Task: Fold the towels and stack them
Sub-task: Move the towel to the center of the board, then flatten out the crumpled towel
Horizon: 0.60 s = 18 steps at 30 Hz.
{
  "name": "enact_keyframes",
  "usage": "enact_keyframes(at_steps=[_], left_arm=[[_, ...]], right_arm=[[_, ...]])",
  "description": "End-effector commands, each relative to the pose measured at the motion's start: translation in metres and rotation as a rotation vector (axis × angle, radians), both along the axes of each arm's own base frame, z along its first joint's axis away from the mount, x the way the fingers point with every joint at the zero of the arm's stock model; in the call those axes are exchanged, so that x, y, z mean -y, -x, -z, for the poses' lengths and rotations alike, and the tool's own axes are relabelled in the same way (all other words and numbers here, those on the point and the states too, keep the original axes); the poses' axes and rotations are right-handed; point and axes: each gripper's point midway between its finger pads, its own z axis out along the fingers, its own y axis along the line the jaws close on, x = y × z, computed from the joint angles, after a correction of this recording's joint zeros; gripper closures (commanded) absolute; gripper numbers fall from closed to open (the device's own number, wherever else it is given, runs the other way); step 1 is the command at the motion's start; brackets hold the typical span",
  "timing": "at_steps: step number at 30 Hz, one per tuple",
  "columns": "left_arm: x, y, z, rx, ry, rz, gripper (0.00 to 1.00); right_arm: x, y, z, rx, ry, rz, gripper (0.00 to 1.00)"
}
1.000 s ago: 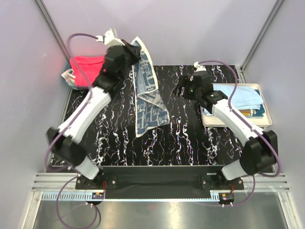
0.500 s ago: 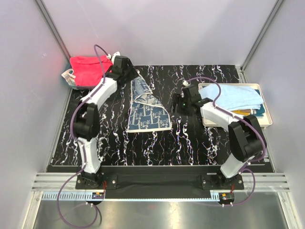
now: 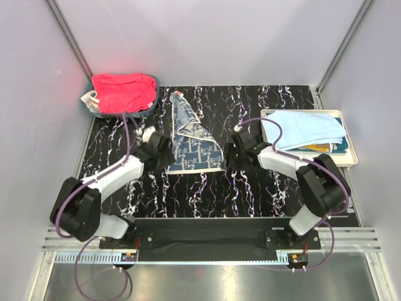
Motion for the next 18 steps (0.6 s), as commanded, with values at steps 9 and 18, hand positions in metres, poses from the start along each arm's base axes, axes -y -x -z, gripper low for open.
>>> enact_keyframes(at_steps=[9, 18], left_arm=[[-0.001, 0.028, 0.044, -0.027, 0.069, -0.002, 0.35], [0.009, 0.018, 0.064, -0.049, 0.077, 0.018, 0.42]], right_arm=[[-0.011, 0.008, 0.018, 0.011, 0.031, 0.059, 0.4], [-0.005, -0.003, 0.023, 0.041, 0.059, 0.119, 0.39]])
